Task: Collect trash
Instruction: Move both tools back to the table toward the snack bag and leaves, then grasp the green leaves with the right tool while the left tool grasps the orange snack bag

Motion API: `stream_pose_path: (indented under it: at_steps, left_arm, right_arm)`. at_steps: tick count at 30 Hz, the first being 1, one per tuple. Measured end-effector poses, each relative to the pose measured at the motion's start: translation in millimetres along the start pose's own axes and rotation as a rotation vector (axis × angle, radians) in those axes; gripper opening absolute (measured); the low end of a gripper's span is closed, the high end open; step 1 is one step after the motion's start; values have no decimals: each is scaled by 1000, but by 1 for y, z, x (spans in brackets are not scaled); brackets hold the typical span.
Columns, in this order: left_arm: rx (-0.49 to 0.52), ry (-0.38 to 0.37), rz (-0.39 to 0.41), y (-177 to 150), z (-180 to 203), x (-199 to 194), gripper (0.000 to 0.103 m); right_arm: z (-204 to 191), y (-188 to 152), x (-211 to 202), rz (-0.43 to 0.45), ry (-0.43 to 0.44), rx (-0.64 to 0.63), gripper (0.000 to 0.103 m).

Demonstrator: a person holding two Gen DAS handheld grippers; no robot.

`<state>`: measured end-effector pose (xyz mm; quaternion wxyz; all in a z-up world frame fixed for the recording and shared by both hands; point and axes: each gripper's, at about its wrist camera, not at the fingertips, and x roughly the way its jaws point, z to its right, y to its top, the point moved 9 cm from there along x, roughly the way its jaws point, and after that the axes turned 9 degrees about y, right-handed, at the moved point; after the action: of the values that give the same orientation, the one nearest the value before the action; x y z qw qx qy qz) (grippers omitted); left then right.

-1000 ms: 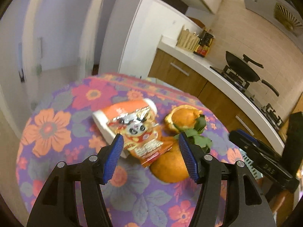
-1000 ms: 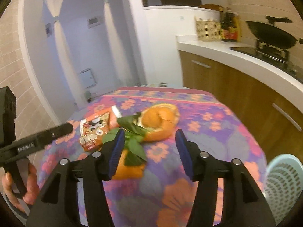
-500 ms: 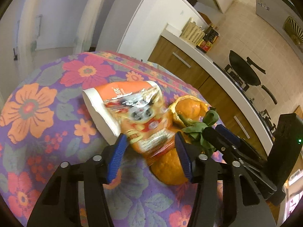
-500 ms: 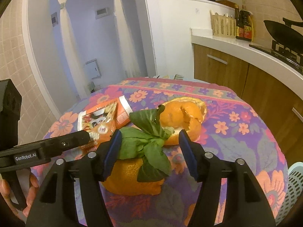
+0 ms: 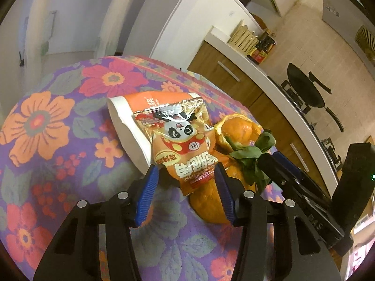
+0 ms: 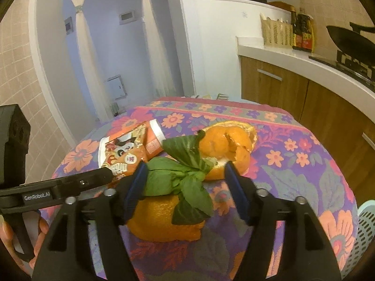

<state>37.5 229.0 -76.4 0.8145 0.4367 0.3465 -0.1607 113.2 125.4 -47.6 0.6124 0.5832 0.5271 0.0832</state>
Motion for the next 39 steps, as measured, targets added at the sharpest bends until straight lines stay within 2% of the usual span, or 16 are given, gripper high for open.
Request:
stream_pose_path:
  at_steps: [3, 8, 9, 10, 13, 17, 22, 24, 28, 30, 32, 34, 36, 39]
  left_arm:
    - [-20, -5, -2, 0, -4, -2, 48]
    - [-24, -1, 7, 1, -7, -7, 51]
    - [-24, -13, 8, 0, -7, -8, 53]
    - [-28, -33, 9, 0, -5, -9, 58]
    - [-47, -43, -3, -2, -4, -9, 61]
    - [-90, -67, -41, -6, -5, -6, 61]
    - [-150, -107, -56, -4, -3, 3, 59]
    - [-173, -114, -58, 0, -3, 8, 51]
    - [-202, -137, -74, 4, 0, 18, 24]
    - [-202, -144, -79, 4, 3, 22, 19]
    - [-202, -154, -74, 3, 5, 22, 10]
    - [-186, -159, -58, 4, 10, 20, 7]
    - [-164, -162, -41, 4, 15, 16, 0]
    - [-129, -159, -15, 5, 21, 7, 0]
  right_arm:
    - [-4, 2, 2, 1, -15, -29, 74]
    - [-2, 1, 17, -53, -27, -30, 73]
    - [0, -1, 20, -69, -39, -23, 65]
    - [1, -3, 23, -89, -35, -18, 52]
    - [-1, -6, 22, -94, -39, -27, 36]
    - [-3, -7, 14, -68, -38, -39, 27]
    - [-4, -8, 11, -62, -26, -38, 25]
    - [-3, -7, 10, -61, -23, -37, 25]
    - [-3, -7, 10, -58, -20, -34, 24]
    - [-3, -7, 9, -55, -18, -35, 24]
    - [-4, -7, 8, -51, -18, -38, 22]
    - [-4, -7, 5, -45, -19, -39, 20]
    - [-5, -7, 1, -31, -19, -41, 19]
    - [-4, -6, -12, -1, -13, -40, 18]
